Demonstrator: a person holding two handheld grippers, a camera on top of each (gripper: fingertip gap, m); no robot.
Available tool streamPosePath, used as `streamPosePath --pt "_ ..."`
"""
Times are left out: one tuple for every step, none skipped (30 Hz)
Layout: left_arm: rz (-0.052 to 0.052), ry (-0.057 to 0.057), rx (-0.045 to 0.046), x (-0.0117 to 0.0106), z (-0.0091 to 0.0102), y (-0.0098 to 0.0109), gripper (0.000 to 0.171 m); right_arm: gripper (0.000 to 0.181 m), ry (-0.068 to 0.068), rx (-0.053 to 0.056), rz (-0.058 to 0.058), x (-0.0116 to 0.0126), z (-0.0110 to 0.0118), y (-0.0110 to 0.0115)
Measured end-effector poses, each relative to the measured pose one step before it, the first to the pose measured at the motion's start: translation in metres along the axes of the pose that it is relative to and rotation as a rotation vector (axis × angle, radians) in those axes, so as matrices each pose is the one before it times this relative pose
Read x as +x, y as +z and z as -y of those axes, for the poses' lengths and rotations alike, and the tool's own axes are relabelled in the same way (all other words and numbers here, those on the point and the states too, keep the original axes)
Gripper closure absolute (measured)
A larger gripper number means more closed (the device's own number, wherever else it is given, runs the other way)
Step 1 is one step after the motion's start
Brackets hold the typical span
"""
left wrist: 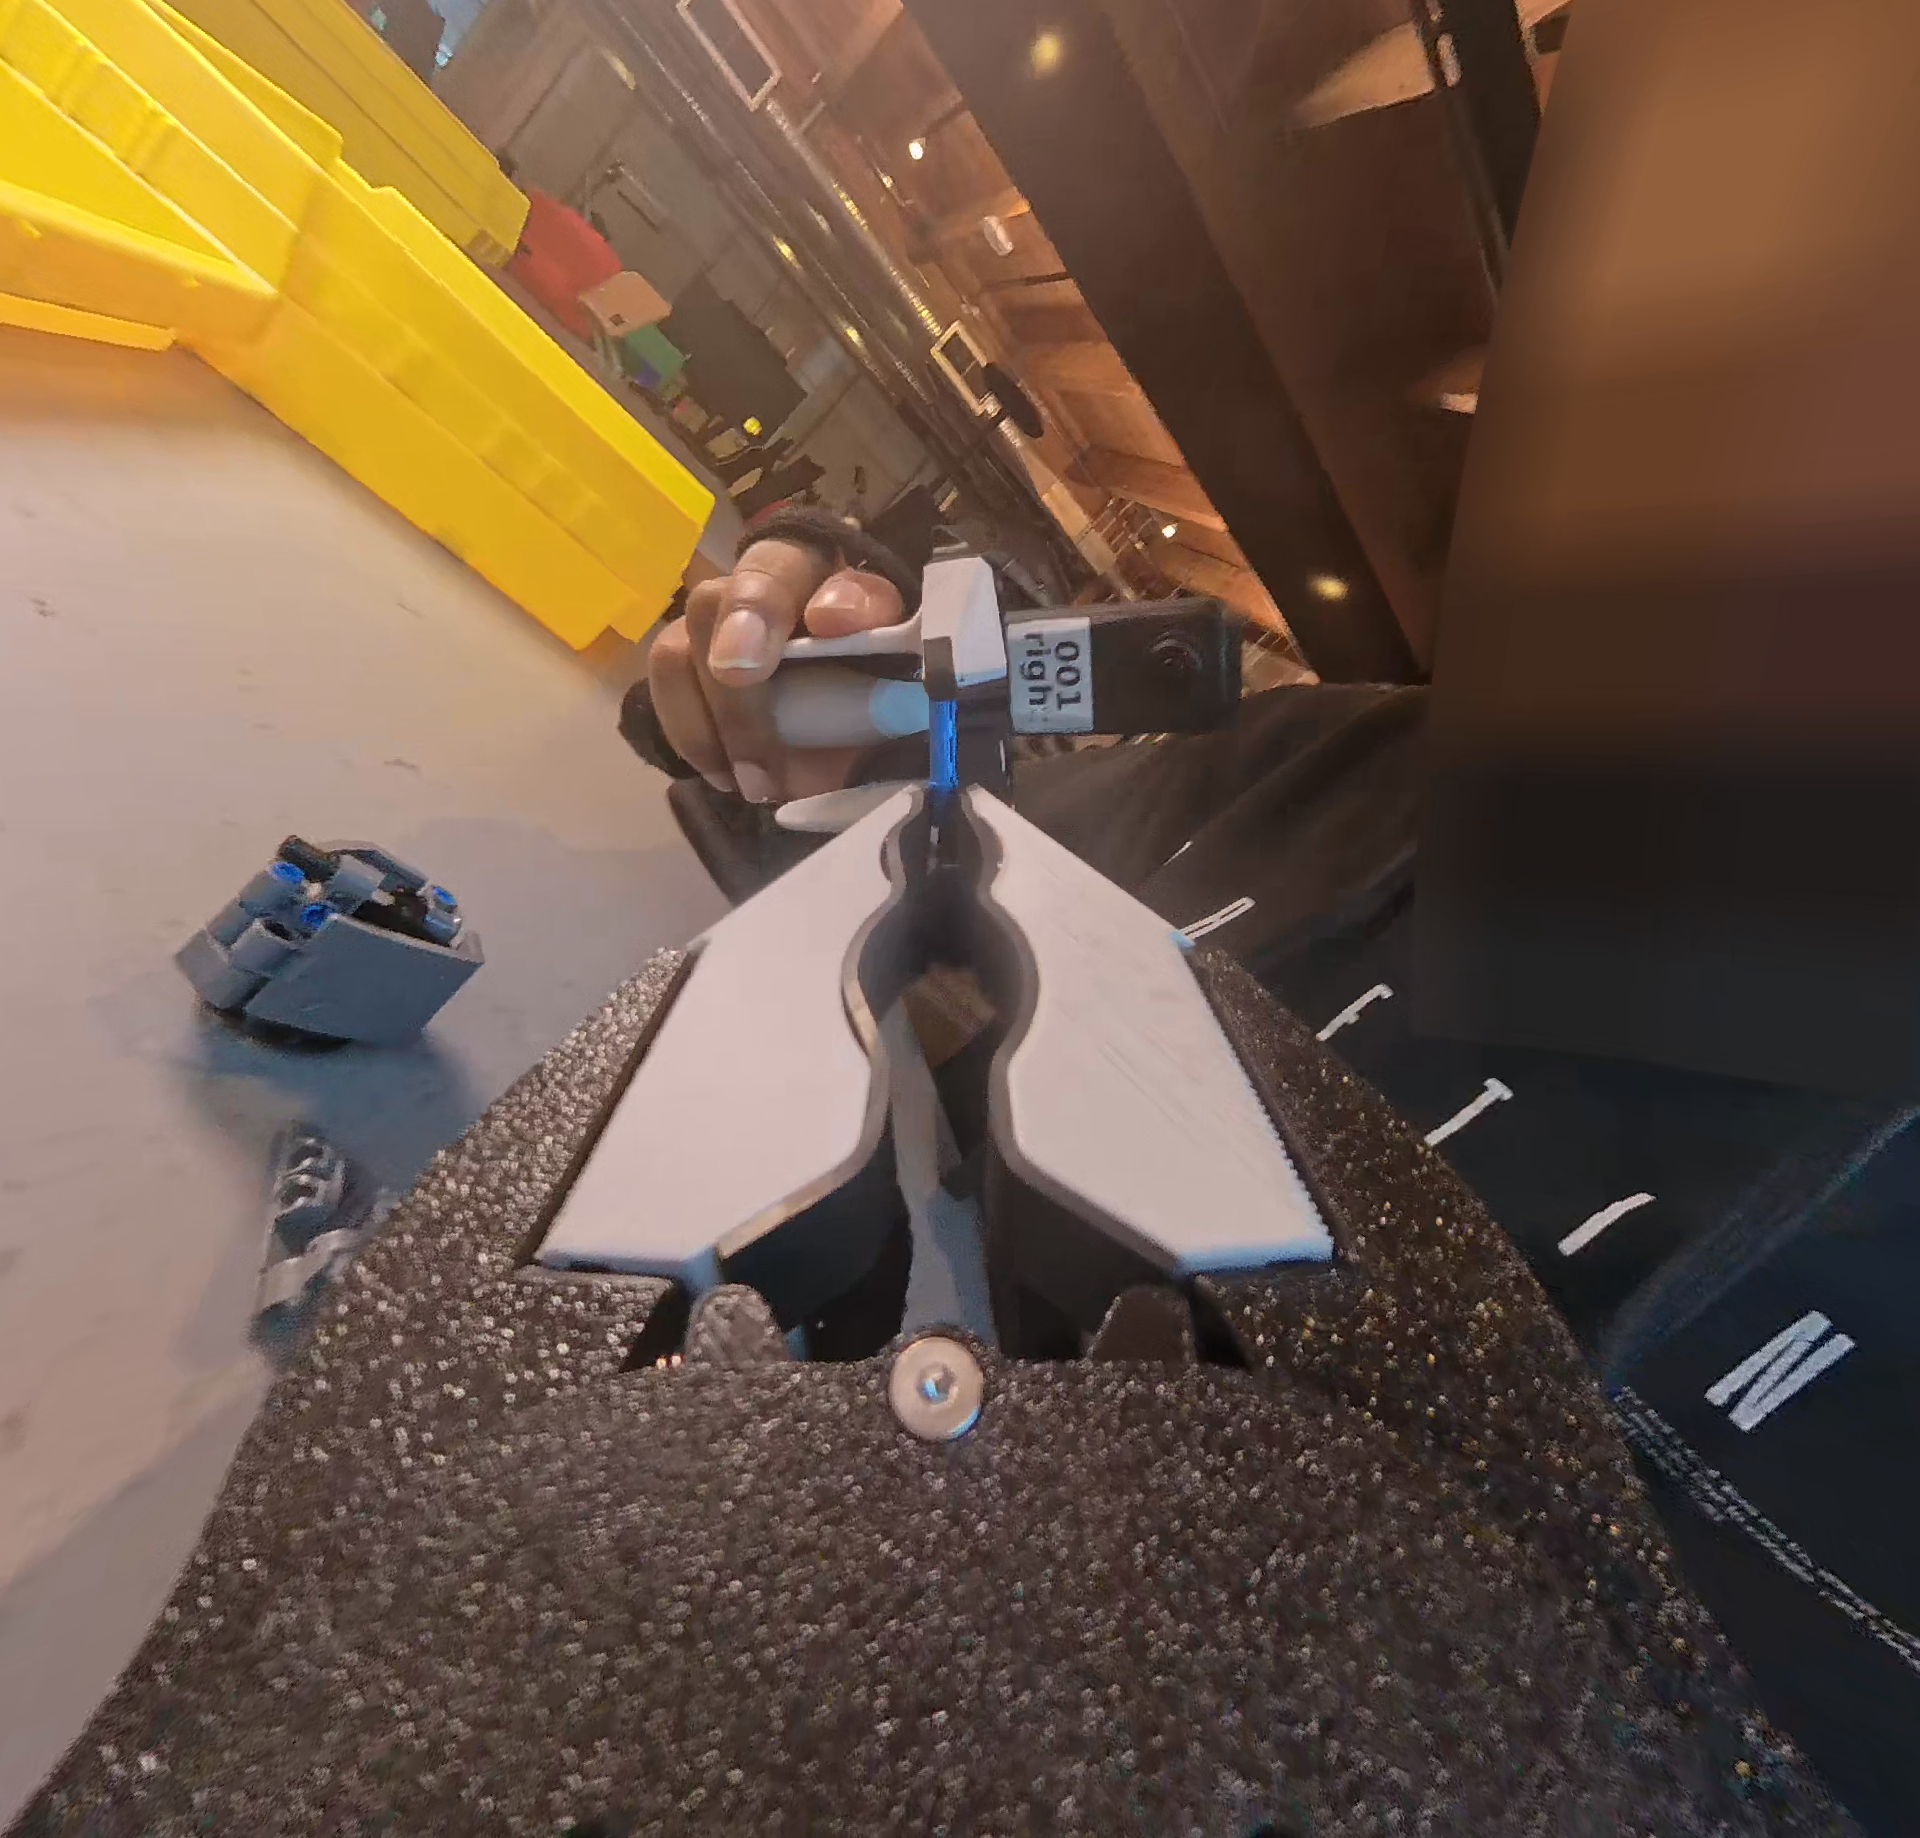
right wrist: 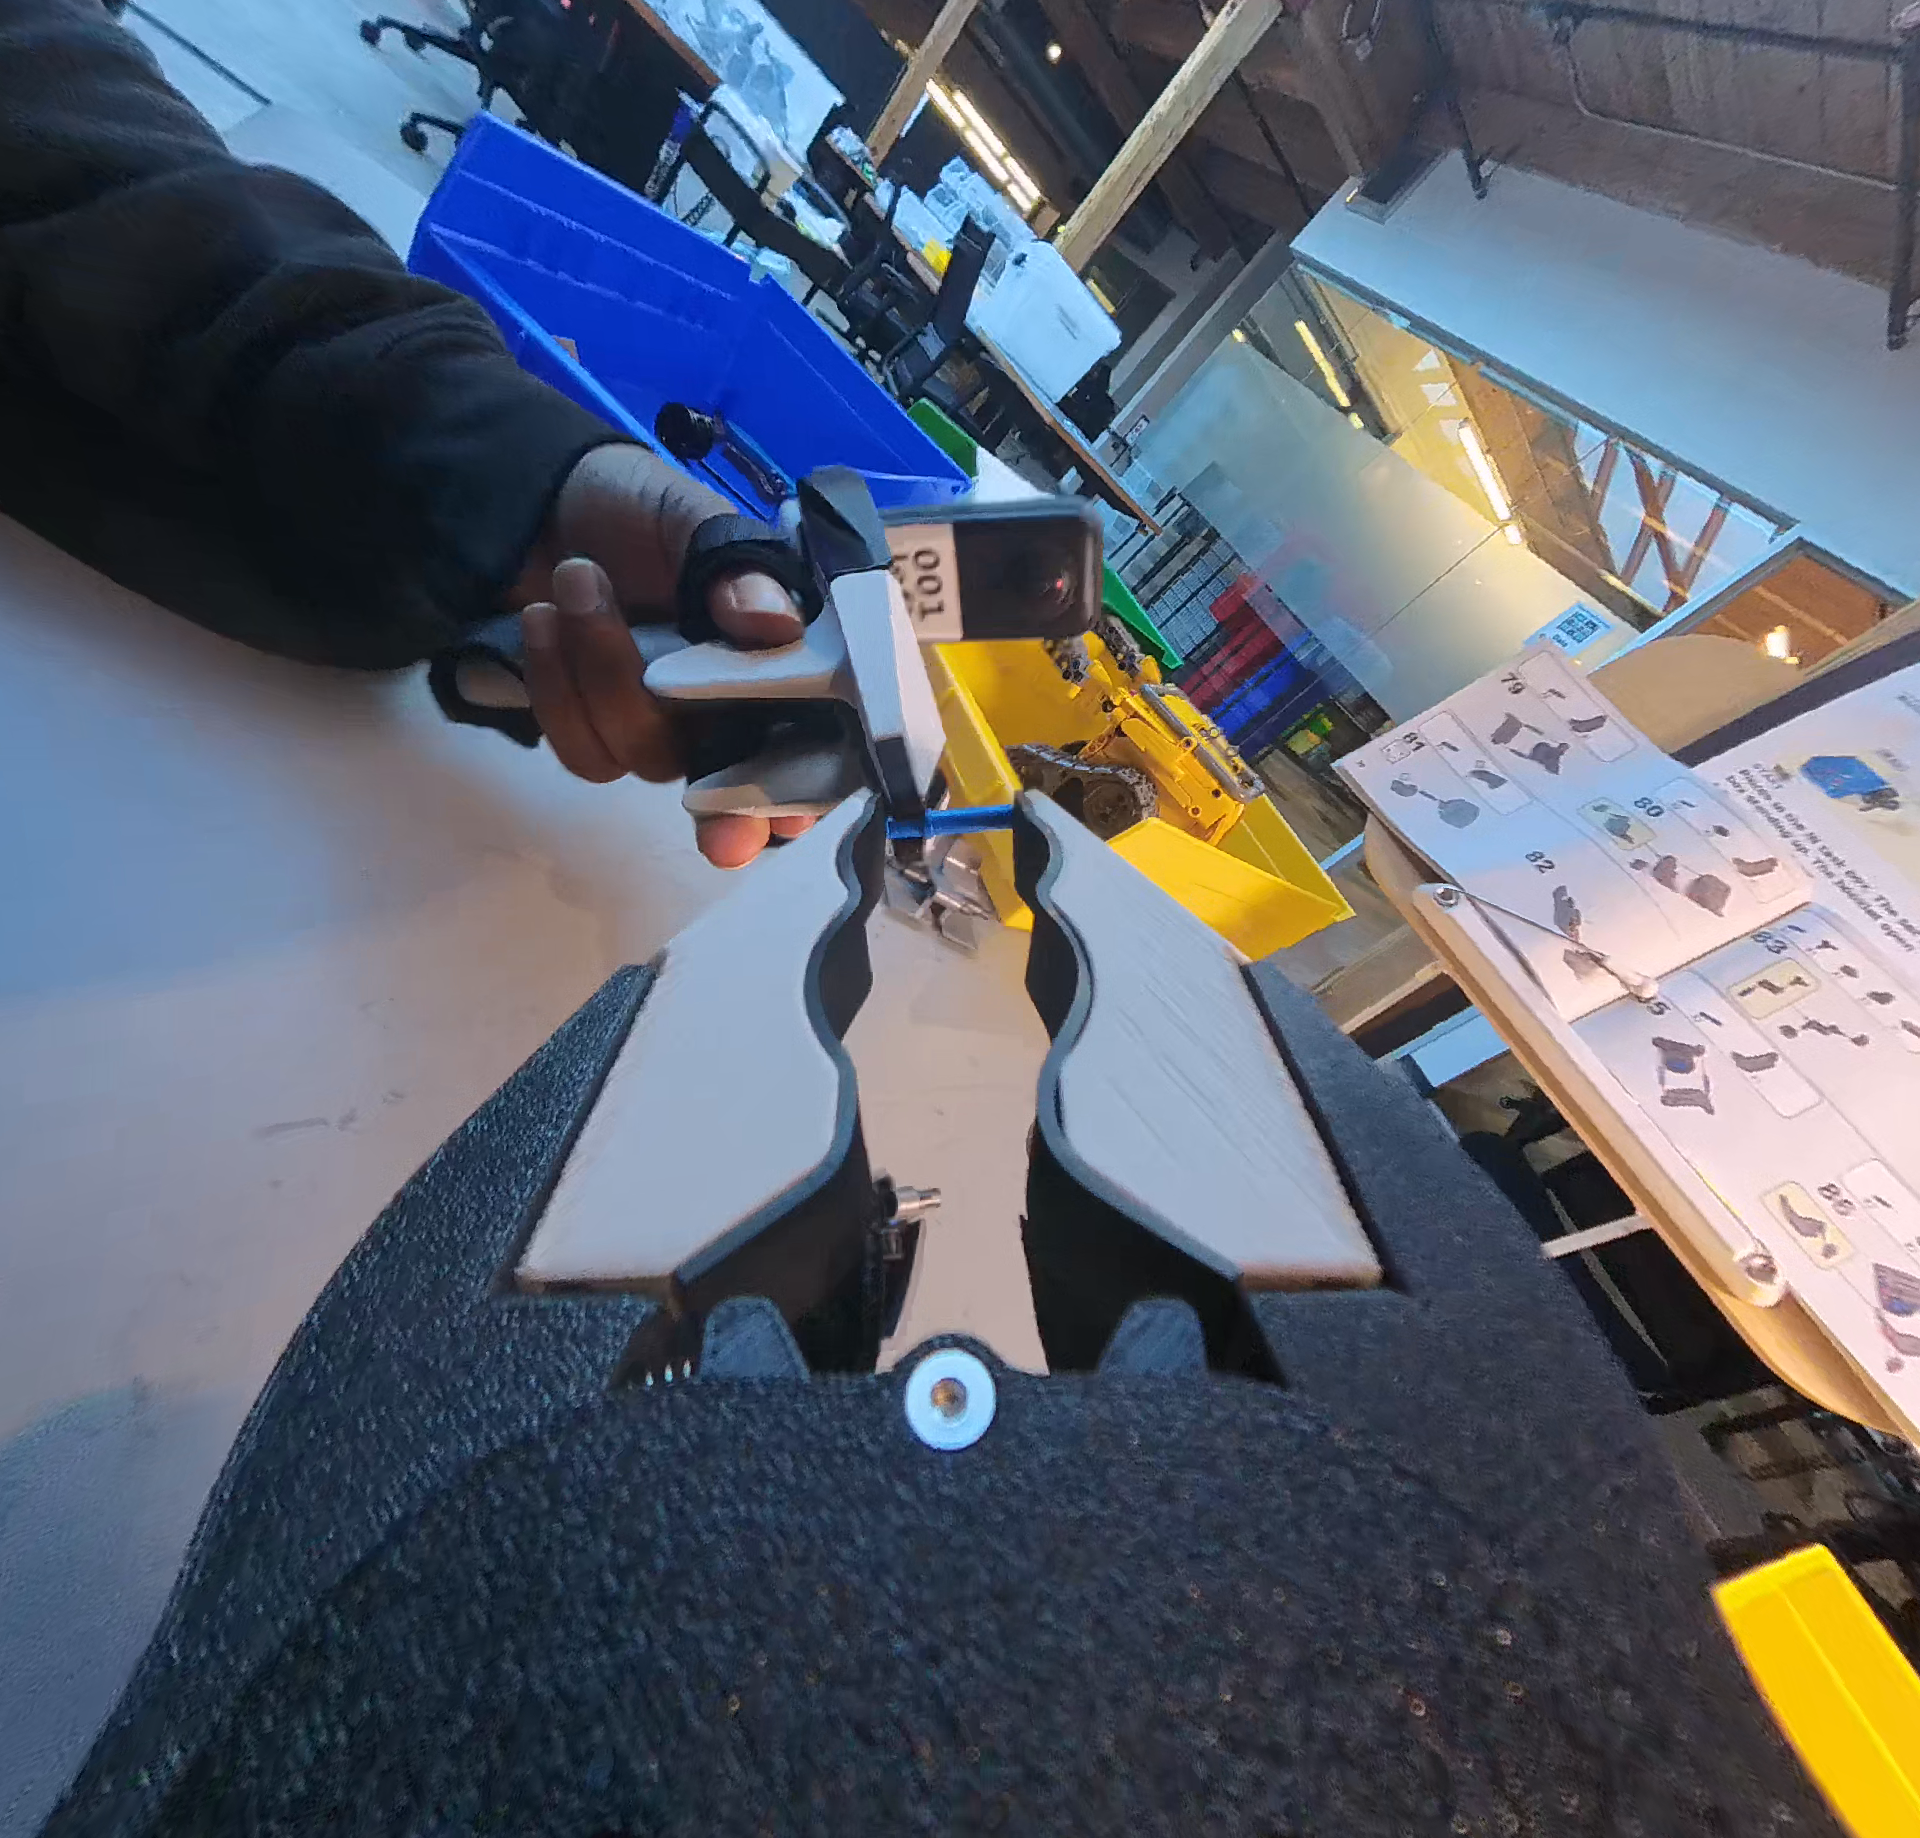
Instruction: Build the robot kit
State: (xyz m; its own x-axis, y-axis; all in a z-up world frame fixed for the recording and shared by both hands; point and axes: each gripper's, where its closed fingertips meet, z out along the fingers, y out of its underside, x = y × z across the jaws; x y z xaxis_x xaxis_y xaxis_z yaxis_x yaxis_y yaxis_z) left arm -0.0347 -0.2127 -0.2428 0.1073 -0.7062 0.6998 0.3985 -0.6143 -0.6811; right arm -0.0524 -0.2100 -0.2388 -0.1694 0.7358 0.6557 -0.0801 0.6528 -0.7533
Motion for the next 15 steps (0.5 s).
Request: streamPosePath --pt "0.0371 0.034 -0.03518 -0.00318 -0.00366 -0.00054 0.168 0.157 0.0104 -0.0102 0.0369 -0.00362 -0.00293 -0.00043" --pt "0.0549 0.05 -0.0479 -0.00482 -0.00497 -0.00056 0.169 0.157 0.0301 -0.0109 0.0514 -0.00451 -0.00349 -0.00105" --pt "0.0686 0.0674 -0.06275 -0.00593 -0.00683 -0.00028 0.168 0.157 0.0461 -0.0141 0.0679 -0.00592 -0.0044 -0.00154" --pt "0.0618 0.0709 -0.06907 -0.00455 -0.00772 0.00014 0.168 0.157 0.0525 -0.0121 0.0756 -0.00694 -0.00447 -0.00176" --pt "0.0441 0.0584 -0.05707 -0.00216 -0.0066 0.00085 0.168 0.157 0.0508 -0.0074 0.0602 -0.00511 -0.0039 -0.00176" --pt "0.0269 0.0378 -0.038 -0.00062 -0.00444 0.00123 0.168 0.157 0.0385 -0.0042 0.039 -0.00298 -0.00325 -0.00138" --pt "0.0093 0.0245 -0.02987 0.00078 -0.00394 0.00161 0.168 0.157 0.0206 -0.0134 0.0342 -0.00333 -0.00392 -0.00082" --pt "0.0049 0.0184 -0.02797 0.00054 -0.00421 0.00174 0.168 0.159 0.0089 -0.0201 0.0267 -0.00285 -0.00444 -0.00013" --pt "0.0044 0.0156 -0.02868 0.00015 -0.00453 0.00205 0.168 0.161 0.0051 -0.0179 0.0209 -0.00263 -0.00373 0.00033" --pt "-0.0007 0.013 -0.02574 0.00062 -0.00426 0.00221 0.168 0.164 0.0047 -0.0168 0.0183 -0.00271 -0.00328 0.00085" --pt "-0.0031 0.0085 -0.02132 0.00108 -0.00352 0.00232 0.168 0.165 0.0037 -0.0133 0.0199 -0.0034 -0.00264 0.00112" --pt "-0.0023 0.0083 -0.01868 0.00108 -0.00295 0.00234 0.168 0.168 0.0034 -0.0076 0.02 -0.00387 -0.00175 0.00128" --pt "-0.0035 0.0079 -0.01758 0.00133 -0.00277 0.00206 0.168 0.17 0.0037 -0.008 0.021 -0.00397 -0.00164 0.00135" --pt "-0.0027 0.0079 -0.01423 0.00114 -0.0022 0.00177 0.168 0.17 0.003 -0.0114 0.0155 -0.003 -0.002 0.00142" --pt "-0.0022 0.006 -0.01395 0.00095 -0.00221 0.00161 0.168 0.172 0.0011 -0.0081 0.0111 -0.00221 -0.00166 0.00119"
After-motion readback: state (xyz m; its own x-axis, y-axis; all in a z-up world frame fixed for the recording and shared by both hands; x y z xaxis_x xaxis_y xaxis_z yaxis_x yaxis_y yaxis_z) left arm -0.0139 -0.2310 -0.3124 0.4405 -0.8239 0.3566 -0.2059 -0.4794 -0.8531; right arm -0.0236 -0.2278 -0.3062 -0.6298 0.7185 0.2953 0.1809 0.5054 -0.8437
